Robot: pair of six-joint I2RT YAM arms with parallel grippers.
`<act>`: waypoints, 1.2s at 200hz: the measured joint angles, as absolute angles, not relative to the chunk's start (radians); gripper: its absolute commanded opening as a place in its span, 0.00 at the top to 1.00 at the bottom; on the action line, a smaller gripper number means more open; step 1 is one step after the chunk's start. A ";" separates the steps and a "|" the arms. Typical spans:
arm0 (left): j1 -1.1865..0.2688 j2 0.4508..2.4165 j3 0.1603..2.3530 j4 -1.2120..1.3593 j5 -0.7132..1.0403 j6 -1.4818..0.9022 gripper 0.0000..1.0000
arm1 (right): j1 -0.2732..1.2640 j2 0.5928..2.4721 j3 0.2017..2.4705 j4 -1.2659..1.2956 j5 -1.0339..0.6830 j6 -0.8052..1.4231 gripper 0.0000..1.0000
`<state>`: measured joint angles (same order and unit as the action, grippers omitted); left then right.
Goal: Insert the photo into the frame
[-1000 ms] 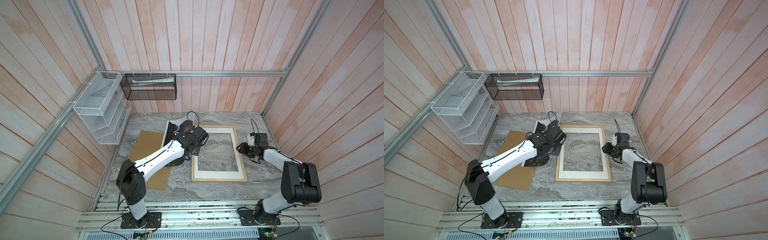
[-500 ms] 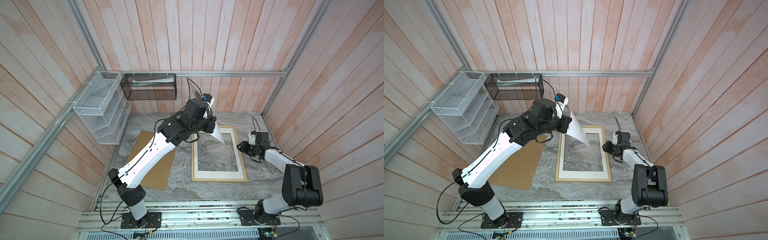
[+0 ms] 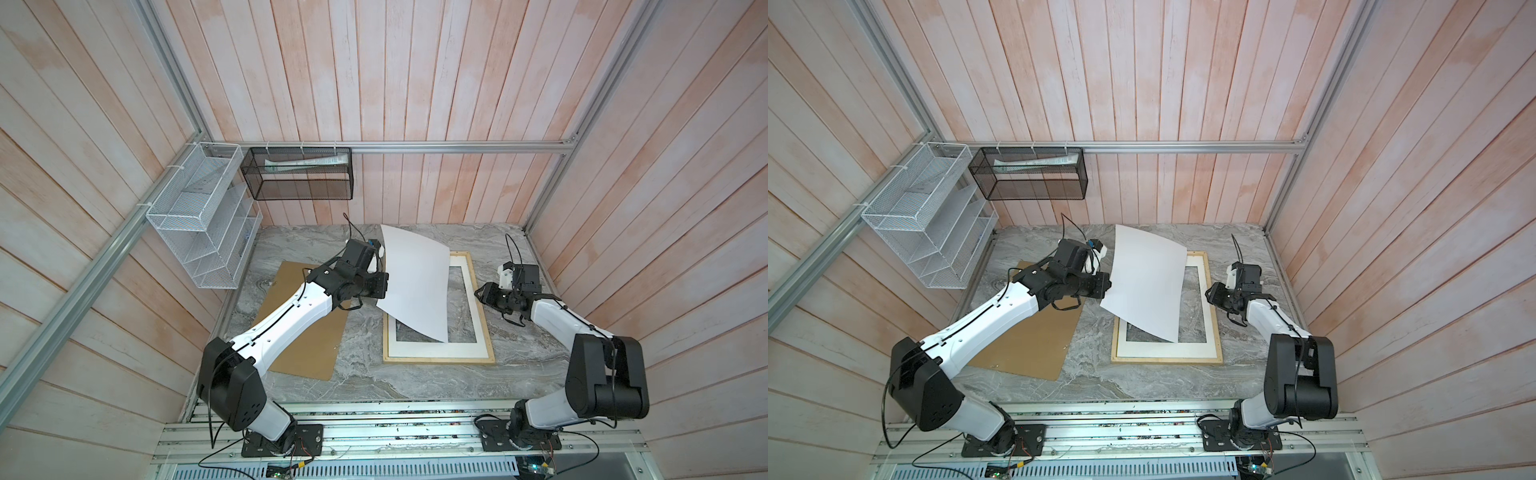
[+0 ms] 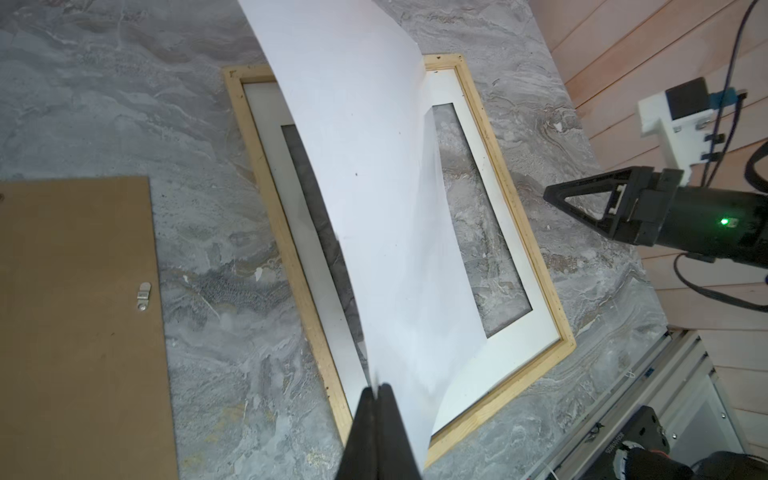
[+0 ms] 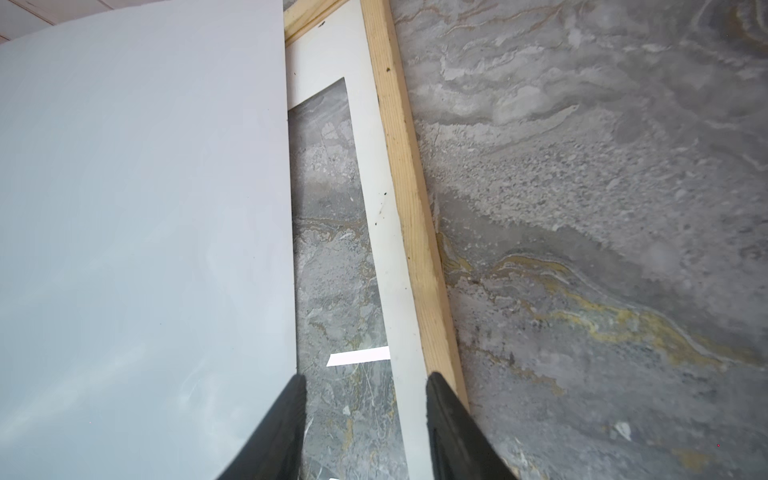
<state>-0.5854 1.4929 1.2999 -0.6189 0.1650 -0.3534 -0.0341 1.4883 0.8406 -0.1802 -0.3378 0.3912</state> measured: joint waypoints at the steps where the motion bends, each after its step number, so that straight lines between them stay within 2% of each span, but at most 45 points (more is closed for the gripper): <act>1: -0.585 1.490 1.296 -0.619 0.166 -0.354 0.97 | -0.034 1.488 0.841 -0.180 -0.338 0.392 0.51; 43: -0.537 1.337 1.092 -0.545 0.191 -0.379 0.91 | -0.034 1.488 0.841 -0.180 -0.344 0.396 0.51; 97: -0.514 1.318 0.884 -0.427 0.210 -0.392 0.90 | -0.024 1.488 0.838 -0.154 -0.366 0.424 0.50; 209: -0.492 1.420 0.867 -0.335 0.205 -0.405 0.90 | 0.054 1.526 0.833 -0.097 -0.380 0.461 0.50; 226: -0.492 1.435 0.867 -0.321 0.207 -0.406 0.86 | 0.069 1.549 0.833 -0.093 -0.380 0.467 0.50; 240: -0.492 1.447 0.867 -0.316 0.211 -0.408 0.75 | 0.080 1.564 0.833 -0.088 -0.380 0.471 0.50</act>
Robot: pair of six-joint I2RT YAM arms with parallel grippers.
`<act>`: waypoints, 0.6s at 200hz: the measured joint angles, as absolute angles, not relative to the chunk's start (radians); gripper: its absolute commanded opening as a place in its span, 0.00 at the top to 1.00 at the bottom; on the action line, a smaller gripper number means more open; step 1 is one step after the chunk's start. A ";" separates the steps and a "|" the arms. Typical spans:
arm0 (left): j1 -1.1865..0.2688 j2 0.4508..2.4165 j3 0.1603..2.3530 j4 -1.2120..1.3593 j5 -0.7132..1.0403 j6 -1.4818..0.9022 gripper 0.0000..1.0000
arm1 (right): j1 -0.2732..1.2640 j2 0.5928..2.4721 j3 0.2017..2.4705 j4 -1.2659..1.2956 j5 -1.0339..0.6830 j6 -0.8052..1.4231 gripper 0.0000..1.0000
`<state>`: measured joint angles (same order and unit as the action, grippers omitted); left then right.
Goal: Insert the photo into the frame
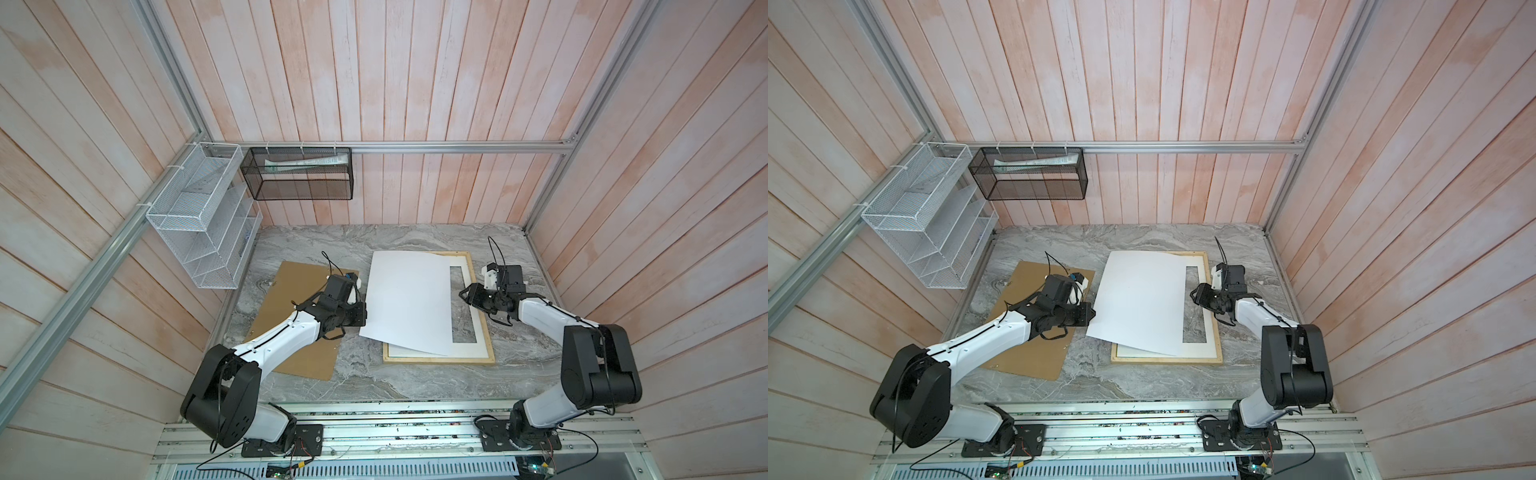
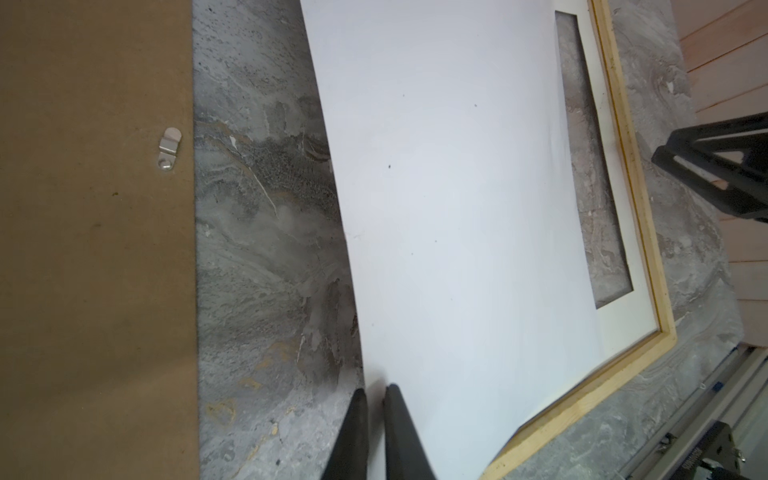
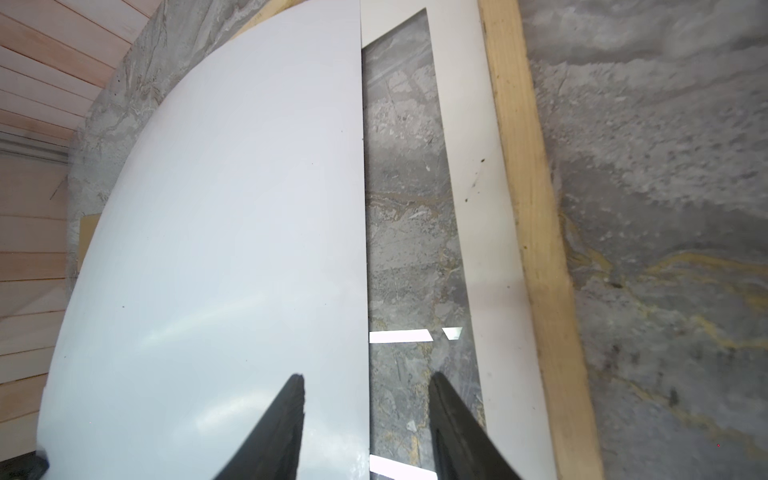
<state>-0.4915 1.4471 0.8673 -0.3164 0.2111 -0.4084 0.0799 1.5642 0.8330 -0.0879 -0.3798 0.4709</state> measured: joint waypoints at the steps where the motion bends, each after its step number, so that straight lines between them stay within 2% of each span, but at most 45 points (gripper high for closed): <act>1: -0.492 1.448 0.867 -0.316 0.212 -0.406 0.75 | 0.080 1.565 0.833 -0.088 -0.380 0.471 0.50; 29: -0.492 1.457 0.867 -0.311 0.213 -0.407 0.60 | 0.091 1.588 0.833 -0.079 -0.380 0.471 0.50; 56: -0.492 1.459 0.867 -0.295 0.212 -0.412 0.54 | 0.092 1.600 0.833 -0.078 -0.379 0.472 0.50; 120: -0.463 1.555 0.867 -0.259 0.216 -0.428 0.48 | 0.093 1.623 0.844 -0.078 -0.380 0.471 0.50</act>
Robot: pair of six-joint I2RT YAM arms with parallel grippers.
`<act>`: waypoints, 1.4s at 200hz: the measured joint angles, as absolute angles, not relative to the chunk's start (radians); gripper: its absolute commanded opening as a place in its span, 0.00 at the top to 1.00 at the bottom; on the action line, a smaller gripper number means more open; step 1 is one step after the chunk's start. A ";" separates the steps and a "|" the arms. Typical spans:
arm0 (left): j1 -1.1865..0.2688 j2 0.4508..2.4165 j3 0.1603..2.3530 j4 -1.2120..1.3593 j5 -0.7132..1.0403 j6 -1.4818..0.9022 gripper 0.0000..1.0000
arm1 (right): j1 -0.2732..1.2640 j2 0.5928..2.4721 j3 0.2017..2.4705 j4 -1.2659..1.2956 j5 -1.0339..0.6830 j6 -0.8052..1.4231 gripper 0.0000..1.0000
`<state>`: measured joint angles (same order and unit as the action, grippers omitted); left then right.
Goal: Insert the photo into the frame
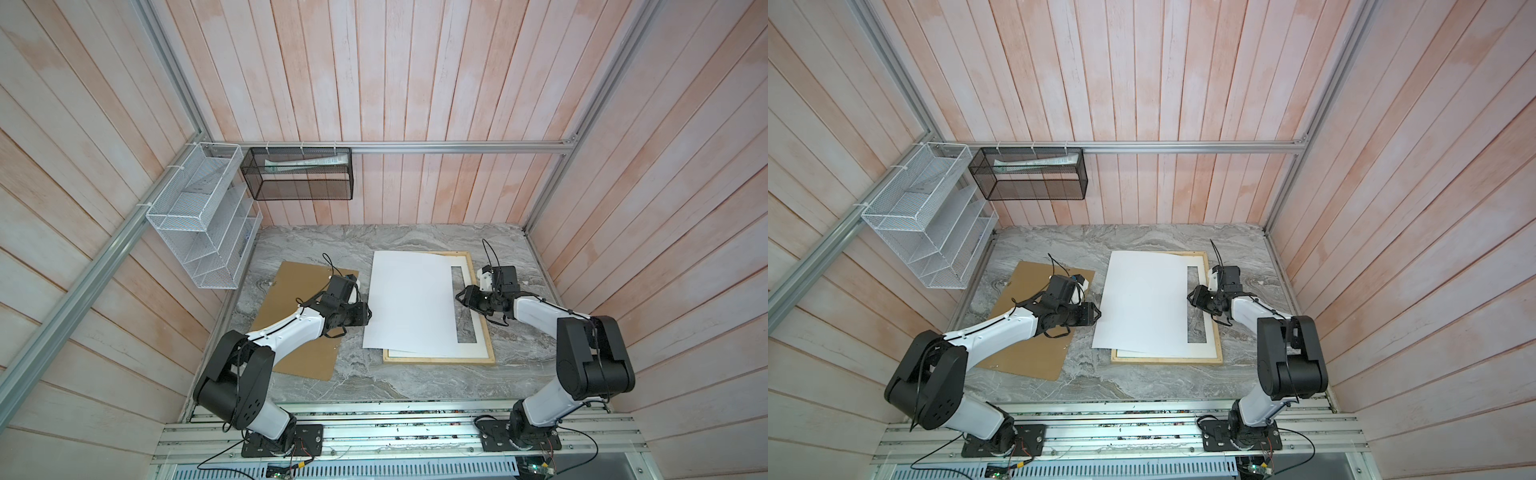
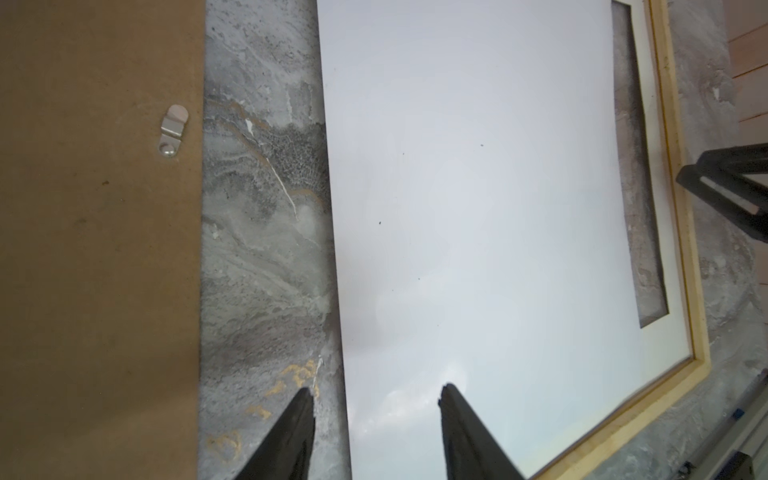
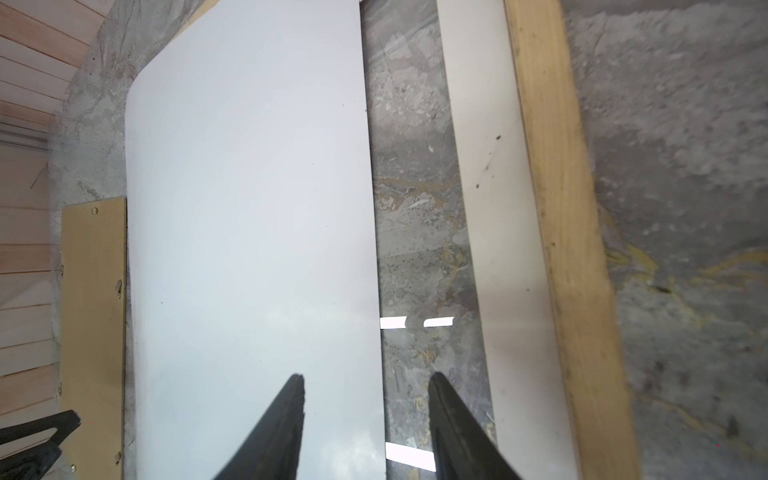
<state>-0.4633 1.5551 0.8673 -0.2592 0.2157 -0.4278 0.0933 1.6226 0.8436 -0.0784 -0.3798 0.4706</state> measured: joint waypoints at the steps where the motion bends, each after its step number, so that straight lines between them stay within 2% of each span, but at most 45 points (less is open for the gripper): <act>1: -0.463 1.558 0.867 -0.257 0.216 -0.428 0.48 | 0.094 1.624 0.844 -0.078 -0.380 0.471 0.50; 96: -0.427 1.737 0.897 -0.144 0.321 -0.430 0.48 | 0.168 1.689 0.865 -0.067 -0.400 0.472 0.50; 170: -0.416 1.781 0.913 -0.076 0.415 -0.430 0.48 | 0.234 1.746 0.896 -0.044 -0.418 0.480 0.51; 210: -0.402 1.781 0.913 -0.059 0.450 -0.432 0.53 | 0.242 1.749 0.896 -0.044 -0.417 0.482 0.51; 280: -0.400 1.699 0.913 -0.064 0.471 -0.439 0.69 | 0.244 1.750 0.897 -0.044 -0.417 0.488 0.51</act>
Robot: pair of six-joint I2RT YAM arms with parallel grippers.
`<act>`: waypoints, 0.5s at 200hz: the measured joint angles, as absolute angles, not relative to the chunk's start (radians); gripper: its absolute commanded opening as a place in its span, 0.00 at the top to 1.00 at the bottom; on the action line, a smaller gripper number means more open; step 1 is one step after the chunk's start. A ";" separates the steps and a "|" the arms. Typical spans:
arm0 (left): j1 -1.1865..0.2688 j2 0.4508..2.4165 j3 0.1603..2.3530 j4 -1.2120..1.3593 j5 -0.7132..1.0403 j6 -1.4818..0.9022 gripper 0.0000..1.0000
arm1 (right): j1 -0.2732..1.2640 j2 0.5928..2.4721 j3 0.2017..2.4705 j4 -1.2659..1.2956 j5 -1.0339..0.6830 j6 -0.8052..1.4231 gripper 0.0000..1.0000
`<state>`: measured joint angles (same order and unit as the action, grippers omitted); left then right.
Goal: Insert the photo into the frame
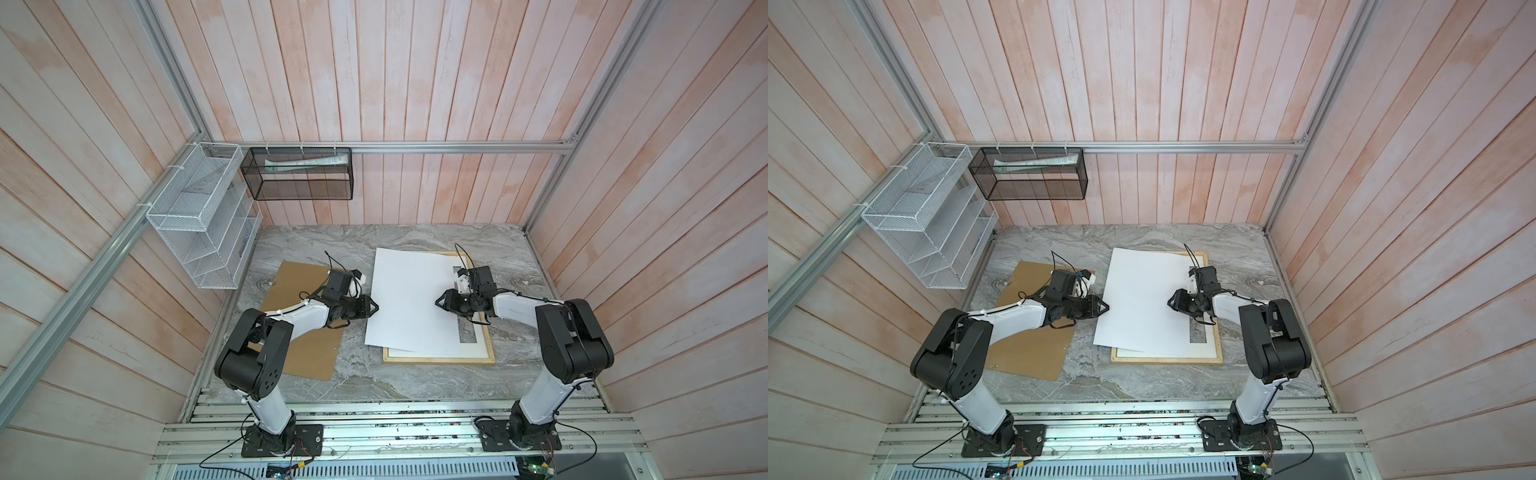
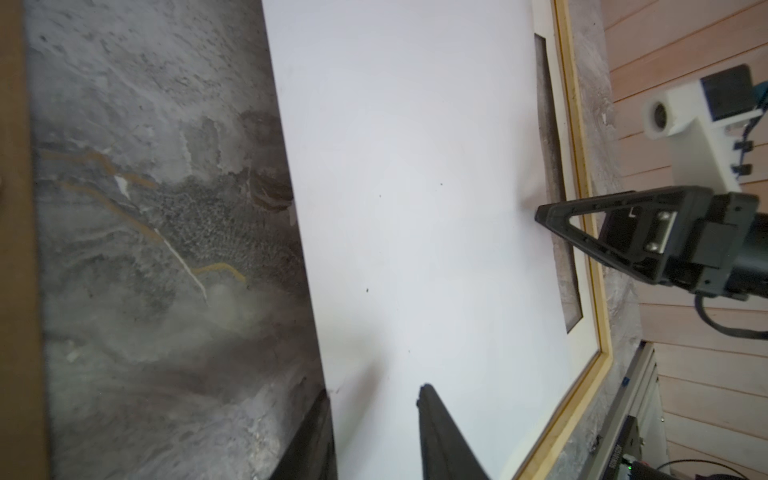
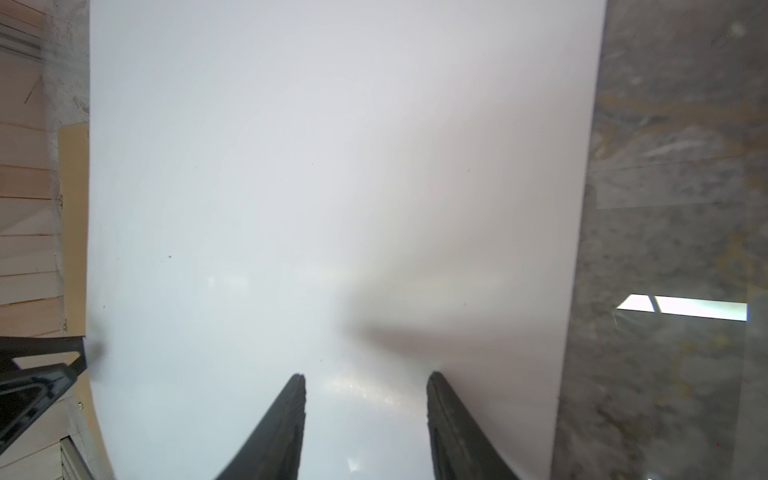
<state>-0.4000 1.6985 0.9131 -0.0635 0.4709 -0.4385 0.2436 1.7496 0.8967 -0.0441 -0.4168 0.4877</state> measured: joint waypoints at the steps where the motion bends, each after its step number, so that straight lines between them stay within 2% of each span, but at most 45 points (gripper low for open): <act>1: -0.400 1.698 0.913 -0.064 0.472 -0.438 0.69 | 0.244 1.750 0.897 -0.044 -0.417 0.488 0.51; 40: -0.400 1.680 0.913 -0.064 0.483 -0.445 0.77 | 0.247 1.751 0.897 -0.043 -0.417 0.494 0.51; 79: -0.400 1.680 0.913 -0.065 0.494 -0.453 0.90 | 0.247 1.751 0.897 -0.040 -0.416 0.493 0.51; 100: -0.400 1.678 0.913 -0.068 0.495 -0.455 0.94 | 0.247 1.750 0.897 -0.042 -0.410 0.493 0.51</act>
<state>-0.4000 1.6783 0.9131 -0.0681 0.4950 -0.4553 0.2474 1.7504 0.8974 -0.0418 -0.4095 0.4931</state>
